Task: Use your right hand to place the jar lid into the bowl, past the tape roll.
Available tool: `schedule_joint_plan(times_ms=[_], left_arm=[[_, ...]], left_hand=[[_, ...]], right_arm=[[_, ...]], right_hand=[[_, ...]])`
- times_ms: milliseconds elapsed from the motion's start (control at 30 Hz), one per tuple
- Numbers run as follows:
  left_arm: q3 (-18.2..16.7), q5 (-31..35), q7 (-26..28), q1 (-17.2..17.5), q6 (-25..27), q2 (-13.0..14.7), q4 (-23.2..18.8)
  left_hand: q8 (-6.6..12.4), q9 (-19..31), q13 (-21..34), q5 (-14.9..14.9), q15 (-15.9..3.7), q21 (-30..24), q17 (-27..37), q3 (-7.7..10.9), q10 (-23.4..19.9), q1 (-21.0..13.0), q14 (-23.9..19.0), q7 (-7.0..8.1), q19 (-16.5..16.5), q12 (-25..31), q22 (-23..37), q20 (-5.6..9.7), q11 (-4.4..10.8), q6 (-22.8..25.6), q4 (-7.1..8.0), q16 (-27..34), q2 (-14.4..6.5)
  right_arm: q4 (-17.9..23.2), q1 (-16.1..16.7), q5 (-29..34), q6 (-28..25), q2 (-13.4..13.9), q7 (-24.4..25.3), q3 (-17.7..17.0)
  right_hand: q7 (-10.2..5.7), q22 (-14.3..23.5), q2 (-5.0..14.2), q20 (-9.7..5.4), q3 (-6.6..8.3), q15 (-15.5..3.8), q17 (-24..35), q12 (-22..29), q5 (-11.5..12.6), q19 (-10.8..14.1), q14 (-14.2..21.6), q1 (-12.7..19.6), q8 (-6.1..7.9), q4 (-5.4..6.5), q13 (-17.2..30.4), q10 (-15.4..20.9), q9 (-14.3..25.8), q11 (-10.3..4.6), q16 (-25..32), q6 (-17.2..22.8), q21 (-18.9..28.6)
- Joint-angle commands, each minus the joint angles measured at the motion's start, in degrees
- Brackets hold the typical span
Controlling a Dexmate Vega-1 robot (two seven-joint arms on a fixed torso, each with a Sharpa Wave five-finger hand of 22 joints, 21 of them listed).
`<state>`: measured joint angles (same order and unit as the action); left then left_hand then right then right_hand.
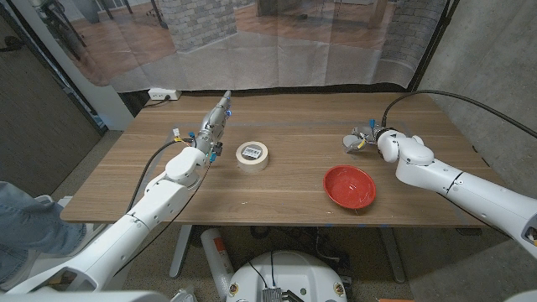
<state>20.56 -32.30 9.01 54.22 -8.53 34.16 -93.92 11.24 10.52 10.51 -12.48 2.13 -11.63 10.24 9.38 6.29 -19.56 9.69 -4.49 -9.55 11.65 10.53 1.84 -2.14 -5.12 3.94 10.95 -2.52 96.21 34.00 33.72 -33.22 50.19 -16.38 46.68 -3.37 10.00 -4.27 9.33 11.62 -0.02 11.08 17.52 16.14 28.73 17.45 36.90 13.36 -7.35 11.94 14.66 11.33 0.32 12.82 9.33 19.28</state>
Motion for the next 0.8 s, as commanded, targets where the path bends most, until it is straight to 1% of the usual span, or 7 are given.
schedule_joint_plan(times_ms=[33, 200, 333, 367, 533, 567, 800], left_arm=[[0.34, -0.49, -0.95, -0.93, 0.26, -0.23, 1.49], [0.42, -0.72, -1.25, -1.26, 0.10, -0.48, 2.24], [0.41, -0.85, -1.42, -1.39, -0.04, -0.56, 2.66], [0.40, -0.87, -1.38, -1.40, -0.01, -0.56, 2.68], [0.38, -1.07, -1.60, -1.48, -0.24, -0.68, 3.12], [0.38, -1.10, -1.61, -1.50, -0.21, -0.68, 3.15], [0.41, -1.21, -1.75, -1.62, -0.33, -0.76, 3.38]], left_hand=[[0.08, 0.22, 0.21, 0.18, 0.08, 0.02, 0.16, -0.30, 0.34, 0.00, 1.61, 0.12, -8.52, 0.00, 0.08, 0.51, 0.29, -0.11, 0.17, -0.21, -0.43], [0.07, 0.22, 0.21, 0.19, 0.05, 0.03, 0.16, -0.32, 0.40, -0.01, 1.61, 0.11, -8.57, -0.03, 0.08, 0.49, 0.33, -0.12, 0.17, -0.21, -0.45], [0.06, 0.22, 0.21, 0.19, 0.00, 0.02, 0.16, -0.34, 0.42, -0.02, 1.60, 0.12, -8.58, -0.03, 0.08, 0.44, 0.35, -0.15, 0.17, -0.20, -0.47], [0.05, 0.23, 0.21, 0.19, 0.01, 0.03, 0.16, -0.35, 0.43, -0.02, 1.58, 0.14, -8.59, -0.04, 0.08, 0.40, 0.36, -0.16, 0.17, -0.20, -0.48], [0.03, 0.23, 0.22, 0.20, 0.00, 0.03, 0.16, -0.38, 0.49, -0.03, 1.63, 0.14, -8.62, -0.05, 0.08, 0.40, 0.38, -0.22, 0.16, -0.21, -0.50], [0.03, 0.23, 0.22, 0.20, 0.01, 0.03, 0.16, -0.38, 0.49, -0.03, 1.63, 0.14, -8.62, -0.06, 0.08, 0.39, 0.39, -0.22, 0.16, -0.21, -0.50], [0.03, 0.23, 0.22, 0.21, 0.03, 0.07, 0.17, -0.41, 0.50, -0.03, 1.67, 0.14, -8.74, -0.05, 0.08, 0.28, 0.35, -0.22, 0.16, -0.23, -0.53]], right_arm=[[-1.46, -0.73, -0.11, -0.46, -0.91, -0.36, 1.02], [-2.24, -1.32, 0.02, -0.25, -1.31, -0.50, 1.56], [-2.62, -1.64, 0.32, -0.25, -1.56, -0.35, 1.95], [-2.70, -1.71, 0.36, -0.26, -1.62, -0.35, 2.01], [-2.94, -1.85, 0.77, -0.53, -1.89, 0.16, 2.24], [-2.98, -1.90, 0.87, -0.51, -1.89, 0.20, 2.31], [-3.20, -1.95, 1.04, -0.53, -2.07, 0.63, 2.47]], right_hand=[[-0.09, 0.30, 0.32, -0.32, 0.23, -0.49, 0.15, 0.56, 0.37, 0.84, 0.87, 0.67, 0.22, 0.39, 0.29, 1.00, 0.11, -0.17, 0.20, 0.92, -0.20], [-0.42, 0.32, 0.64, -0.58, 0.28, -1.42, 0.26, 1.10, 0.34, 1.24, 1.42, 0.80, 0.20, 0.47, 0.42, 2.31, 0.11, -0.66, 0.28, 1.28, -0.36], [-0.75, 0.34, 1.03, -1.25, 0.37, -1.87, 0.39, 1.69, 0.27, 2.12, 2.65, 1.00, 0.28, 0.53, 0.61, 3.73, 0.12, -1.08, 0.61, 1.95, -0.38], [-0.89, 0.35, 1.20, -1.29, 0.40, -2.54, 0.46, 1.84, 0.22, 2.25, 3.54, 1.07, 0.26, 0.56, 0.69, 4.07, 0.12, -1.28, 0.89, 2.10, -0.49], [-1.40, 0.39, 1.87, -3.62, 0.59, -4.13, 0.76, 2.47, -0.05, 3.85, 6.35, 1.60, 0.93, 0.56, 1.04, 5.48, 0.13, -1.95, 1.64, 4.81, -0.60], [-1.72, 0.40, 2.08, -3.88, 0.65, -4.67, 0.82, 2.55, -0.11, 4.27, 7.09, 1.69, 1.08, 0.58, 1.09, 5.67, 0.14, -2.04, 1.89, 5.36, -0.56], [-2.08, 0.44, 2.97, -5.12, 1.17, -5.40, 1.03, 3.20, -0.40, 6.12, 9.39, 2.88, 1.40, 0.26, 1.33, 7.22, 0.16, -2.56, 2.47, 7.17, -0.44]])
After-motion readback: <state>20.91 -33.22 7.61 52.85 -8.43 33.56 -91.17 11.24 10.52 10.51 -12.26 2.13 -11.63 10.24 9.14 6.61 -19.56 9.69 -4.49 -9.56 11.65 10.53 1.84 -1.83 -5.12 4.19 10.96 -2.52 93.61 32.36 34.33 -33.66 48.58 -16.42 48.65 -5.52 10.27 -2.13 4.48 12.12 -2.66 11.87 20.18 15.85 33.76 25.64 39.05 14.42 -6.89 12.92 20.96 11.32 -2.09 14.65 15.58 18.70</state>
